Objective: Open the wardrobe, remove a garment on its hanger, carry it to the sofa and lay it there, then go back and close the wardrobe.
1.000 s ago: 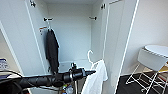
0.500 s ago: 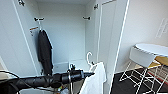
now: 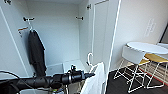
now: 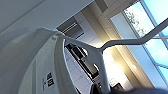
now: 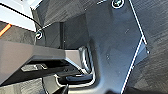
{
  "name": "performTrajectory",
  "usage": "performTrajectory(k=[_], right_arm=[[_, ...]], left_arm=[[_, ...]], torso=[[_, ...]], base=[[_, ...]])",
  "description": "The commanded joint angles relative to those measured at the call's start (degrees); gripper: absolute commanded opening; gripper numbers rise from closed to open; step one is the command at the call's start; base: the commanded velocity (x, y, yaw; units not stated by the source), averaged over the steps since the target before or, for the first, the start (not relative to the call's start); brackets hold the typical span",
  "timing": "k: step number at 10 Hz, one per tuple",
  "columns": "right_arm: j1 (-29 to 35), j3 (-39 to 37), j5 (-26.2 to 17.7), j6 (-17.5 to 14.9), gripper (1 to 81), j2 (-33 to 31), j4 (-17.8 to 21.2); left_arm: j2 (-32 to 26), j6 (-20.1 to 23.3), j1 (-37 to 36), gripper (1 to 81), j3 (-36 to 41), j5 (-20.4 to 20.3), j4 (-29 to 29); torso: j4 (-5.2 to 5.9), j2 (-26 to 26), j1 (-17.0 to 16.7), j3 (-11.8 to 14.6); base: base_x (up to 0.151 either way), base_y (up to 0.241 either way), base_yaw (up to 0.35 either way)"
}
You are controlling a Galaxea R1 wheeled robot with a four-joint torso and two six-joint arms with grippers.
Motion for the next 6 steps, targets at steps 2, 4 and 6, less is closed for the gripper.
performTrajectory(k=[2, 4, 6], right_arm=[[1.4, 0.1, -1.9, 0.0, 81.1, 0.0, -0.2], [1.3, 0.1, -1.9, -0.1, 81.1, 0.1, -0.2], [1.3, -0.1, -1.9, -0.1, 81.1, 0.4, -0.2]], left_arm=[[-0.4, 0.3, -8.7, 1.0, 2.3, -3.0, 1.7], [-1.6, 0.4, -8.6, 1.0, 3.4, -3.0, 2.2], [-2.5, 0.4, -8.6, 1.0, 4.5, -3.0, 2.4]], torso=[[0.02, 0.0, 0.0, 0.0], [0.02, 0.0, 0.0, 0.0], [0.02, 0.0, 0.0, 0.0]], base=[[0.000, 0.000, -0.178], [0.000, 0.000, -0.181], [0.000, 0.000, -0.188]])
